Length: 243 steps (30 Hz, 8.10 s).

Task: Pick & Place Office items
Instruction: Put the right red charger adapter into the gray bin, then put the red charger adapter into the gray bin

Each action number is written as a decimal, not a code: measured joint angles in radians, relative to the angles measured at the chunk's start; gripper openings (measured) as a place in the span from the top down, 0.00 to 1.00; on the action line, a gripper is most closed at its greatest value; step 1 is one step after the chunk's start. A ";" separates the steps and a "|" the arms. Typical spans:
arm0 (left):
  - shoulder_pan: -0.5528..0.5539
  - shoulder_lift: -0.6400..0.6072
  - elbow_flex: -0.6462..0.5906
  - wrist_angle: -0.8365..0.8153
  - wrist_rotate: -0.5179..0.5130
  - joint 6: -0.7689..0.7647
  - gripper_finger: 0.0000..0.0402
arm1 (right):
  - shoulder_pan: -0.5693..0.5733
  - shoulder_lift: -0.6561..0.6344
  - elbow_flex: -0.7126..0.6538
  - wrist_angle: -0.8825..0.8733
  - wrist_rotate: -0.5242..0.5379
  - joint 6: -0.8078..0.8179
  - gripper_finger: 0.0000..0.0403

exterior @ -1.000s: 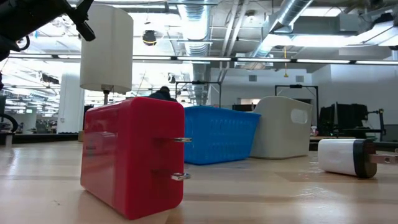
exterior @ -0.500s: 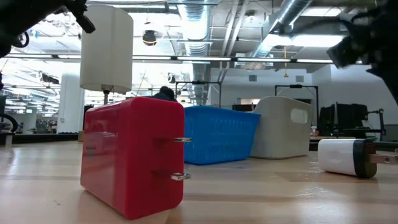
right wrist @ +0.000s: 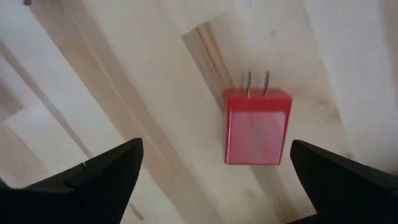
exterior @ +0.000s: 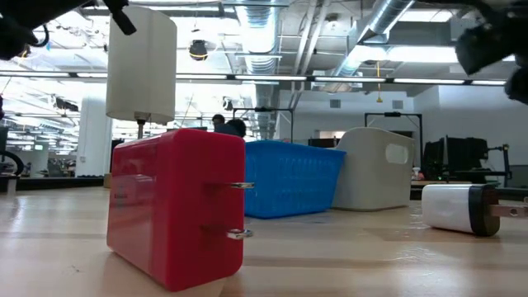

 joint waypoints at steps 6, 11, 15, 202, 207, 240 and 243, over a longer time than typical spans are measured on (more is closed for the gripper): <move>0.002 0.075 0.055 -0.004 -0.011 0.007 0.54 | 0.016 -0.042 -0.100 0.014 0.005 0.009 0.01; 0.006 0.132 0.104 -0.002 -0.013 0.009 0.54 | 0.015 -0.042 -0.176 0.083 0.008 0.001 0.01; 0.006 0.158 0.130 -0.004 -0.013 0.028 0.54 | 0.015 -0.042 -0.209 0.163 0.016 0.001 0.01; -0.145 -0.035 0.211 -0.575 0.318 0.147 0.54 | -0.286 0.284 0.819 -0.110 0.307 -0.152 0.40; -0.225 0.093 0.325 -0.836 0.274 0.296 0.54 | -0.193 0.212 0.819 -0.109 0.393 -0.069 0.40; -0.561 1.009 0.707 -1.012 0.022 0.686 0.29 | 0.278 0.173 0.818 0.002 0.662 0.245 0.40; -0.561 1.051 0.706 -0.981 0.023 0.712 0.29 | 0.278 0.173 0.818 0.011 0.661 0.245 0.40</move>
